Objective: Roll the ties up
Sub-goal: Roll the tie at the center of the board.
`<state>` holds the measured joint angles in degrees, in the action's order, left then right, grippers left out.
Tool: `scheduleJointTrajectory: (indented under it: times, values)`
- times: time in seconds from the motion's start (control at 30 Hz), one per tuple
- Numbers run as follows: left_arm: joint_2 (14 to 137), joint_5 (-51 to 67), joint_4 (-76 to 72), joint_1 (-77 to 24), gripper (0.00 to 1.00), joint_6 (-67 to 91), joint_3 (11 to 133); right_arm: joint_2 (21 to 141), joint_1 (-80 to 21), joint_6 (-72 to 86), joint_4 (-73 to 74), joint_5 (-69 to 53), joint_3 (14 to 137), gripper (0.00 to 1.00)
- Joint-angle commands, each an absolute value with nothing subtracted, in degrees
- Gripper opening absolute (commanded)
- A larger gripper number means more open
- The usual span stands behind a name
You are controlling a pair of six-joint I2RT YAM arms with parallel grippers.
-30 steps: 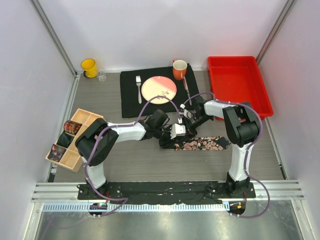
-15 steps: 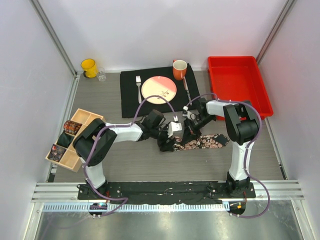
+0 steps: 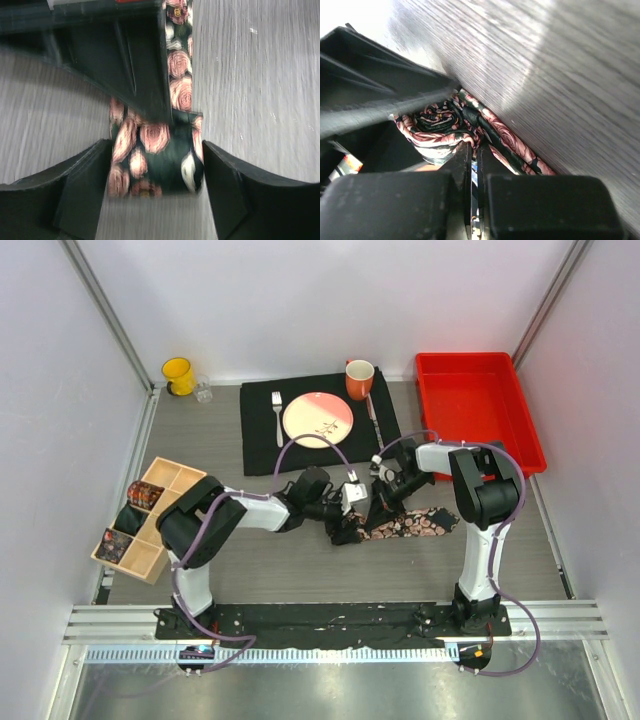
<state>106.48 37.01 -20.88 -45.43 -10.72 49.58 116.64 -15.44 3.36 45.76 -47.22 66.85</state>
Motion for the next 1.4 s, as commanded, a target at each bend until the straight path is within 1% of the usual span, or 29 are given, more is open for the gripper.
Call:
scheduleJointTrajectory:
  times: [0.0,0.03,0.1,0.13,0.2,0.23,0.3,0.33,0.4,0.43,0.5,0.53,0.7,0.9,0.97,1.07,1.1,1.17,1.2,1.23,1.33,1.37]
  values:
    - [111.1,35.2,-28.7,-47.1,0.72,-9.8,51.6,118.0,-15.1,2.6,38.9,-30.8,63.9,0.01]
    - [111.7,34.2,-28.6,-47.7,0.62,-10.1,51.7,117.9,-15.2,2.9,38.8,-31.6,63.9,0.01]
    - [111.8,33.1,-27.1,-48.4,0.5,-12.4,51.5,117.6,-15.1,3.0,39.0,-33.8,63.9,0.01]
    - [111.4,33.0,-26.2,-48.4,0.4,-12.8,51.4,117.1,-14.9,3.3,39.0,-35.3,64.0,0.01]
    - [110.2,31.5,-21.1,-48.3,0.3,-15.5,50.6,115.1,-14.9,3.4,40.2,-39.1,64.8,0.02]
    - [108.6,31.1,-17.2,-48.2,0.23,-16.9,50.1,114.1,-14.6,3.3,40.9,-40.2,65.0,0.1]
    - [106.6,30.9,-14.6,-47.6,0.19,-20.4,48.0,111.3,-14.0,3.4,42.7,-44.5,65.8,0.16]
    - [105.2,30.6,-11.2,-47.4,0.18,-21.7,47.6,110.4,-13.5,3.3,43.3,-46.0,66.1,0.24]
    - [104.6,29.9,-8.1,-47.3,0.18,-25.2,47.4,108.4,-13.4,3.3,45.2,-49.3,67.2,0.29]
    - [104.5,29.6,-6.7,-47.3,0.18,-25.6,47.4,107.9,-13.4,3.7,45.3,-50.6,67.2,0.36]
    - [104.9,29.3,-5.5,-47.4,0.18,-26.5,48.2,107.1,-14.1,5.0,45.2,-53.9,67.1,0.41]
    - [105.3,29.0,-4.6,-47.4,0.2,-26.3,48.8,107.0,-15.3,5.9,44.8,-54.7,66.7,0.45]
    - [107.3,28.0,-3.4,-47.4,0.24,-25.2,52.1,107.9,-19.4,8.7,42.0,-55.9,64.4,0.46]
    - [107.3,28.5,-3.0,-47.3,0.26,-25.9,52.2,111.4,-20.2,11.1,38.5,-46.9,66.0,0.46]
    - [107.4,28.8,-2.8,-47.4,0.27,-26.5,52.0,111.9,-20.2,11.1,38.4,-43.5,66.1,0.43]
    - [107.5,29.2,-2.5,-47.3,0.27,-26.8,52.0,112.8,-19.8,10.8,38.5,-41.3,65.6,0.07]
    - [107.4,29.4,-2.3,-47.4,0.27,-27.2,52.1,113.1,-19.5,10.5,38.5,-41.3,65.1,0.01]
    - [107.3,29.5,-2.1,-47.2,0.32,-27.4,52.0,113.6,-18.9,9.8,38.9,-40.8,64.7,0.01]
    - [107.2,30.5,-1.9,-46.9,0.36,-27.4,52.1,114.0,-18.6,9.3,39.1,-40.2,64.3,0.01]
    - [107.1,31.4,-2.0,-46.6,0.47,-27.1,52.2,114.3,-17.8,9.1,39.1,-39.9,63.8,0.01]
    - [106.1,34.8,-5.3,-44.7,0.6,-24.2,52.2,115.7,-16.4,7.4,39.5,-39.1,62.4,0.01]
    - [105.6,35.0,-6.8,-44.5,0.62,-23.0,52.1,116.3,-15.1,7.0,40.2,-38.9,62.2,0.01]
